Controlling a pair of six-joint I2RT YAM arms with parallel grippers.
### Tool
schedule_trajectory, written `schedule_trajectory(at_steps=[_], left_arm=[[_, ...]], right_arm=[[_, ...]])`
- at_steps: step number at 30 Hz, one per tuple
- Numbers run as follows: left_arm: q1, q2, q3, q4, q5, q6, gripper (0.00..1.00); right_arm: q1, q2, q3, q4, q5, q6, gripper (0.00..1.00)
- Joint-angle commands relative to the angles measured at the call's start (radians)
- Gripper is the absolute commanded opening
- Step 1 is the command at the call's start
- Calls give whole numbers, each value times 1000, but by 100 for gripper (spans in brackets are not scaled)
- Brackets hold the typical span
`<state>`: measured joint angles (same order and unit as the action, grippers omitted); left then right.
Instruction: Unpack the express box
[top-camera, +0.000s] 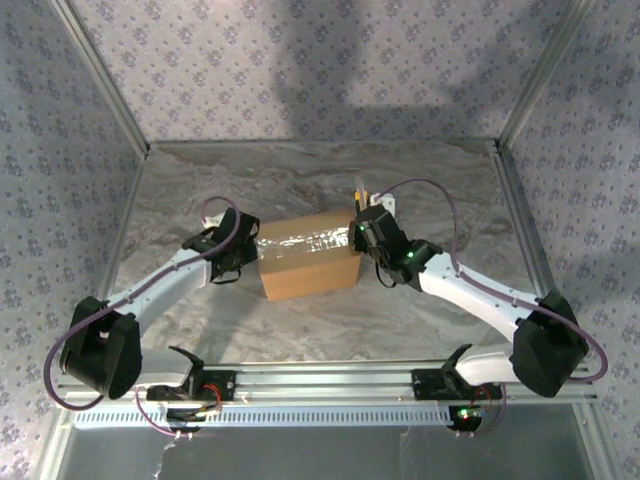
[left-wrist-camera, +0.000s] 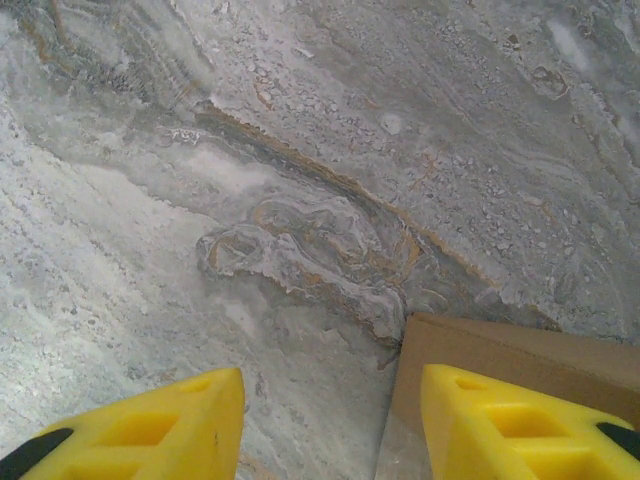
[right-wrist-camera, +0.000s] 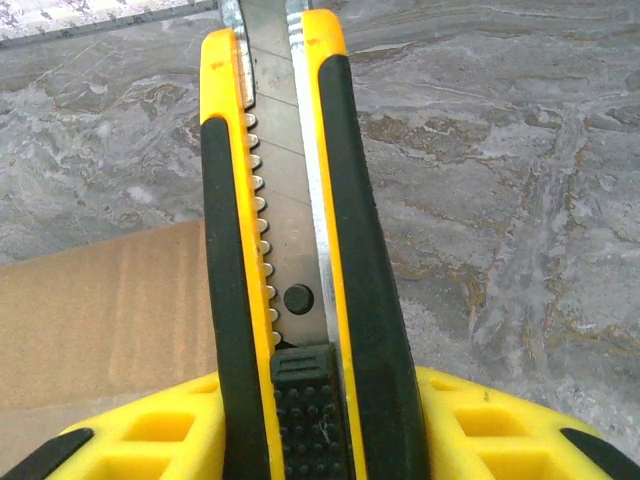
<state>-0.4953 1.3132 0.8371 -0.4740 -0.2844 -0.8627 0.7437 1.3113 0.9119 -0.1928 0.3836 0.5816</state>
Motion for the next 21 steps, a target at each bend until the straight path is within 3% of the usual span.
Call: schedule_trajectory(at_steps=[1, 15, 21], left_arm=[[-6, -21, 47, 64, 51, 9, 50], [32, -223, -37, -92, 48, 37, 51], [27, -350, -60, -199, 149, 52, 51]], right_arm=[[42, -22, -13, -97, -68, 37, 0], [-31, -82, 4, -161, -109, 57, 0], [-59, -114, -6, -168, -114, 55, 0]])
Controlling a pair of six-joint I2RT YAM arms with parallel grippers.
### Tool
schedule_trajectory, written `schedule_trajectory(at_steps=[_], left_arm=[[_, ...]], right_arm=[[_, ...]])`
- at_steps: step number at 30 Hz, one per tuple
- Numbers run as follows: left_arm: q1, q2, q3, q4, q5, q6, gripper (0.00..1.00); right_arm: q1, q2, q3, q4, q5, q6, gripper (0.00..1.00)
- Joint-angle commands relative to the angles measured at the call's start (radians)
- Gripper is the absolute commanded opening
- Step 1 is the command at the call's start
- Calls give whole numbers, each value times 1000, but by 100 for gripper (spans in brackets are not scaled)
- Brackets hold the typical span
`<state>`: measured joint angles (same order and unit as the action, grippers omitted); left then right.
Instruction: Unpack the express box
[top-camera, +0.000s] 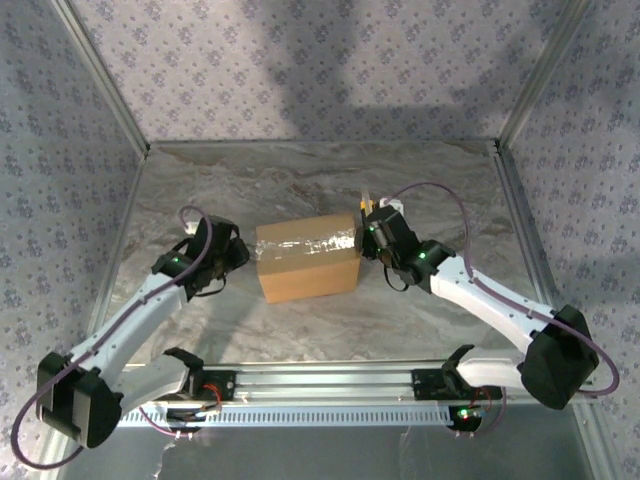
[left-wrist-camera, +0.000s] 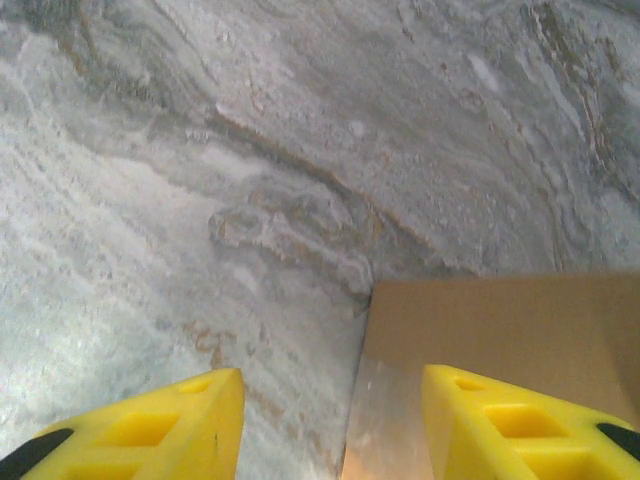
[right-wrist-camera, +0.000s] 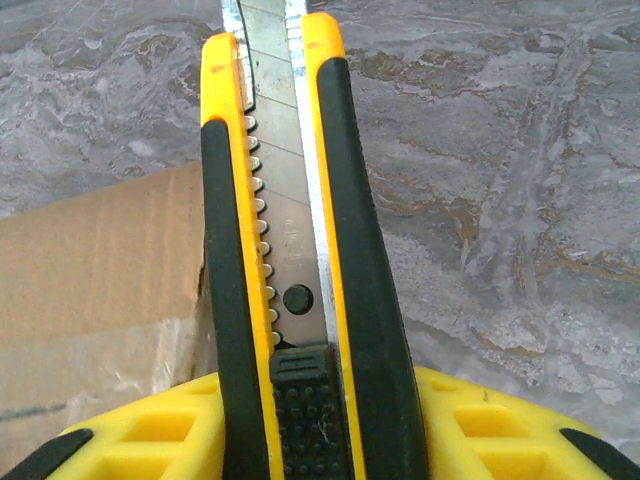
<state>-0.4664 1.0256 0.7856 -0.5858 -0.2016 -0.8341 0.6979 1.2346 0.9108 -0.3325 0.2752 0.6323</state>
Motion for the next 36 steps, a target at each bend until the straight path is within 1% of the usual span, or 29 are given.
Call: schedule_trajectory(at_steps=[1, 4, 7, 9, 12, 15, 17, 20, 24, 29, 31, 36], left_arm=[[-6, -86, -15, -120, 85, 22, 51], [-48, -159, -34, -181, 130, 8, 51], [-128, -214, -67, -217, 143, -46, 51], [-196, -234, -100, -197, 163, -108, 51], [-305, -229, -138, -152, 152, -184, 51], [-364, -215, -159, -123, 134, -211, 51], [-370, -205, -164, -100, 130, -217, 51], [-370, -184, -161, -17, 125, -218, 51], [-370, -131, -132, 44, 94, -202, 51], [-367, -62, -84, 33, 21, -196, 51], [-353, -42, -76, 19, -4, -202, 51], [-278, -18, -75, 26, 5, -198, 51]], right_arm=[[-17, -42, -7, -28, -9, 4, 0], [-36, -50, -7, -27, -28, 4, 0], [-48, -58, -7, -24, -36, 4, 0], [-55, -62, -5, -25, -39, 4, 0], [-63, -69, -4, -26, -48, 4, 0], [-66, -79, -3, -30, -57, 4, 0], [-66, -85, -4, -33, -59, 4, 0], [-67, -98, -11, -37, -58, 4, 0], [-67, -109, -18, -43, -59, 4, 0], [-66, -115, -24, -44, -69, 4, 0], [-66, -115, -24, -42, -75, 4, 0], [-65, -108, -18, -30, -100, -54, 0]])
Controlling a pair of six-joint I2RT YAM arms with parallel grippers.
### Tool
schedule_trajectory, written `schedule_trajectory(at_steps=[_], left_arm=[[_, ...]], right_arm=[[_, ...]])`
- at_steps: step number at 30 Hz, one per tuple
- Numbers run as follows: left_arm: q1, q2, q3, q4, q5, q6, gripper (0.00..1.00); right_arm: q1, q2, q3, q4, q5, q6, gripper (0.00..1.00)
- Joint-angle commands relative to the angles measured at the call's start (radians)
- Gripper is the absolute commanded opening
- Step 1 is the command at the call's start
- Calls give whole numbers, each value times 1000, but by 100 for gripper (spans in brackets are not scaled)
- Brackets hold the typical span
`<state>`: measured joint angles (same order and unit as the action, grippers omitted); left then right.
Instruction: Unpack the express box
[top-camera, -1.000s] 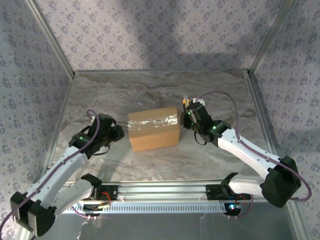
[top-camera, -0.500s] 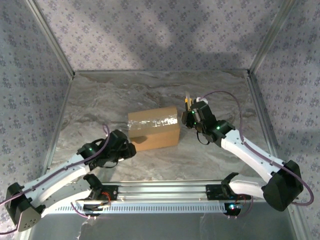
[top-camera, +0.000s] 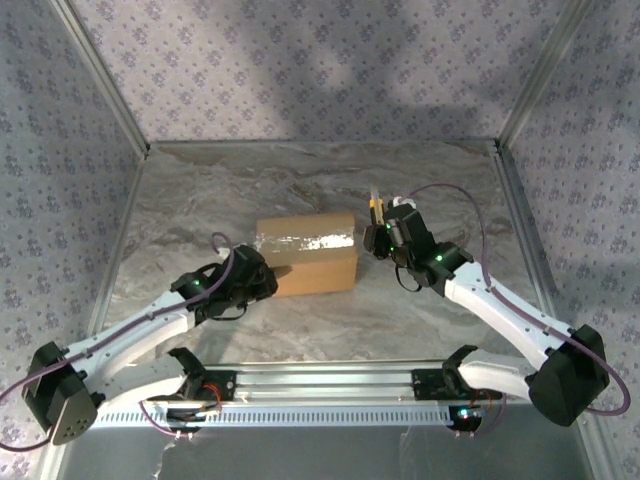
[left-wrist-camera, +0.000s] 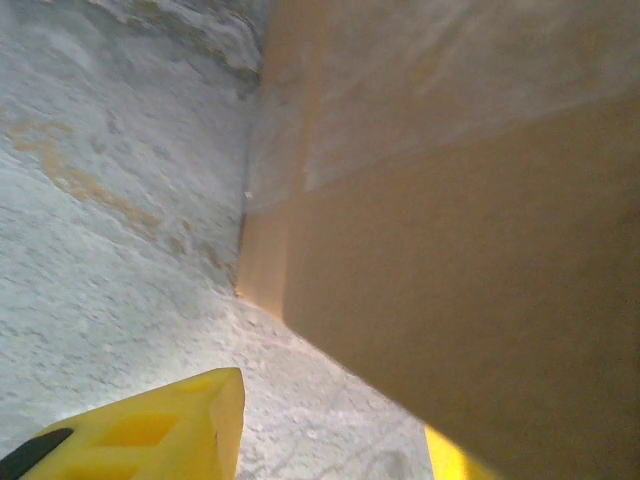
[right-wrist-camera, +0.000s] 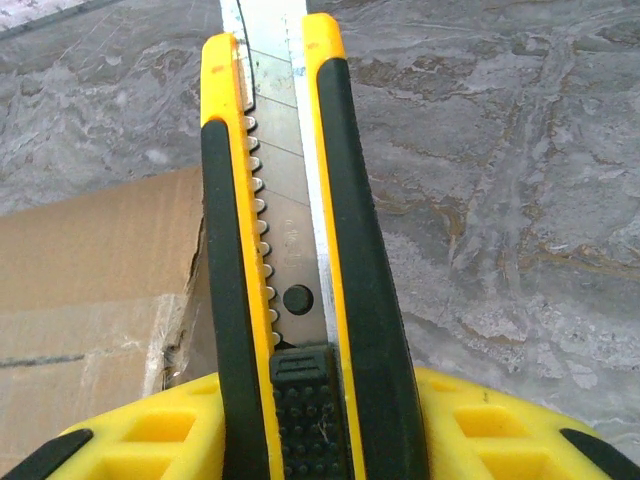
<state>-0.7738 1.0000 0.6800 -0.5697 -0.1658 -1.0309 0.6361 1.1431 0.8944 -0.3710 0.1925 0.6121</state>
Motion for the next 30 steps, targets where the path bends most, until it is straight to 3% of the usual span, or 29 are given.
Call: schedule_trajectory(at_steps=[1, 12, 20, 30], left_arm=[[46, 6, 29, 10, -31, 4, 51], [189, 40, 40, 47, -22, 80, 51], [240, 114, 75, 82, -9, 127, 51], [324, 152, 72, 114, 6, 161, 50]], right_arm=[[-3, -15, 2, 6, -16, -39, 0], [-12, 29, 31, -10, -8, -82, 0], [-53, 87, 68, -9, -19, -120, 0], [-121, 244, 176, 75, -3, -260, 0]])
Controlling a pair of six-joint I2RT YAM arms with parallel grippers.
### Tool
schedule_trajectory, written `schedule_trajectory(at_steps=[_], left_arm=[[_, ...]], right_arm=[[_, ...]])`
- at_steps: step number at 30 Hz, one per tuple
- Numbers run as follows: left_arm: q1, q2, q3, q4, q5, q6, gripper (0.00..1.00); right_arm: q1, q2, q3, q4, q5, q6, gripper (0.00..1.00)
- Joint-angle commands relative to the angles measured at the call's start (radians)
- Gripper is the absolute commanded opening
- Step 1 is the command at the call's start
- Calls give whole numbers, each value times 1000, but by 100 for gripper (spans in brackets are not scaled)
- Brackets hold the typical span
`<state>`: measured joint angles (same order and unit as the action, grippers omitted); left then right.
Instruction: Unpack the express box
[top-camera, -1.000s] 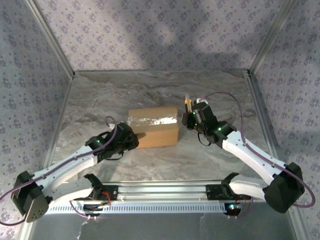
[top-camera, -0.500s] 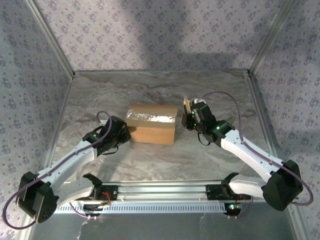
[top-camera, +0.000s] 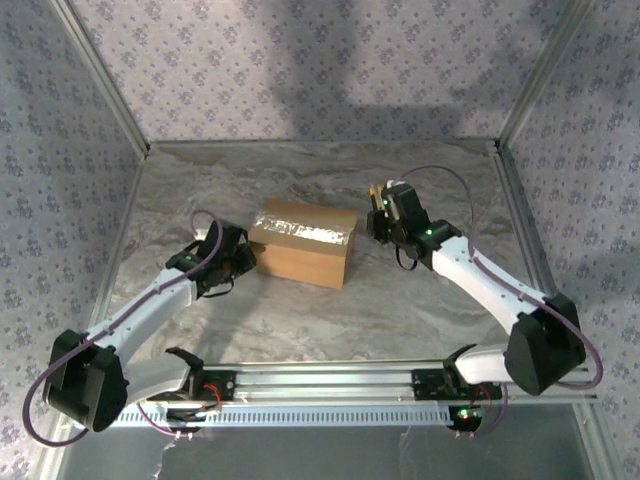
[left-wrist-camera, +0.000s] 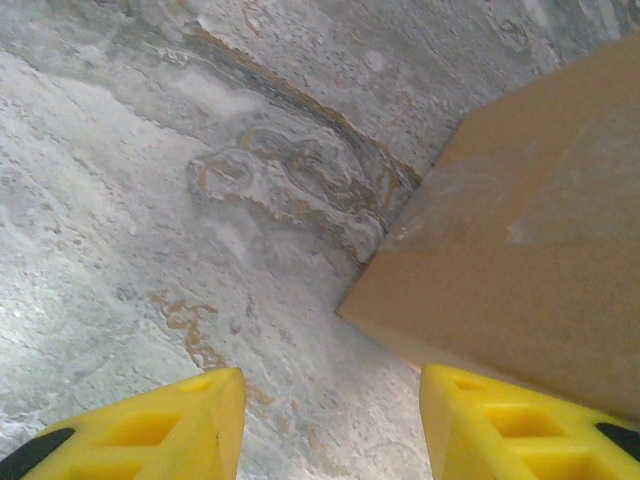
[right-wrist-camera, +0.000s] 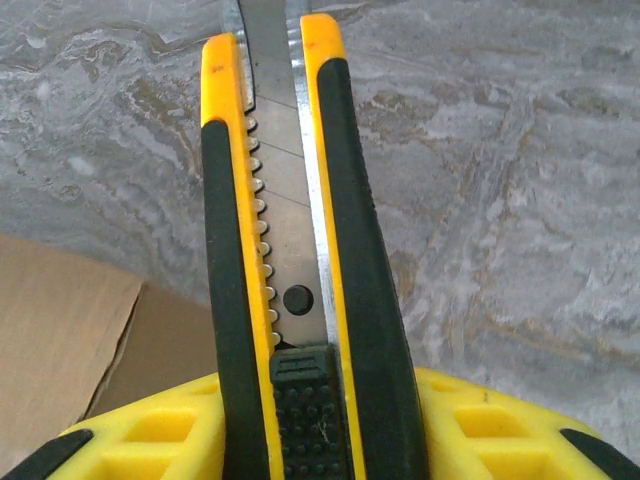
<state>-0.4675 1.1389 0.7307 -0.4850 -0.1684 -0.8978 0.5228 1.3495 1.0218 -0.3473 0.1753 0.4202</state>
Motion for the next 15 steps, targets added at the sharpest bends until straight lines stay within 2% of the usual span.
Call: schedule_trajectory(at_steps=[1, 7, 15], left_arm=[[23, 20, 23, 31, 9, 28, 50], [30, 62, 55, 36, 21, 35, 50], [37, 77, 90, 32, 18, 48, 50]], right_arm=[[-11, 58, 57, 68, 21, -77, 0], [-24, 168, 113, 142, 10, -108, 0], [-20, 242, 162, 144, 0, -121, 0]])
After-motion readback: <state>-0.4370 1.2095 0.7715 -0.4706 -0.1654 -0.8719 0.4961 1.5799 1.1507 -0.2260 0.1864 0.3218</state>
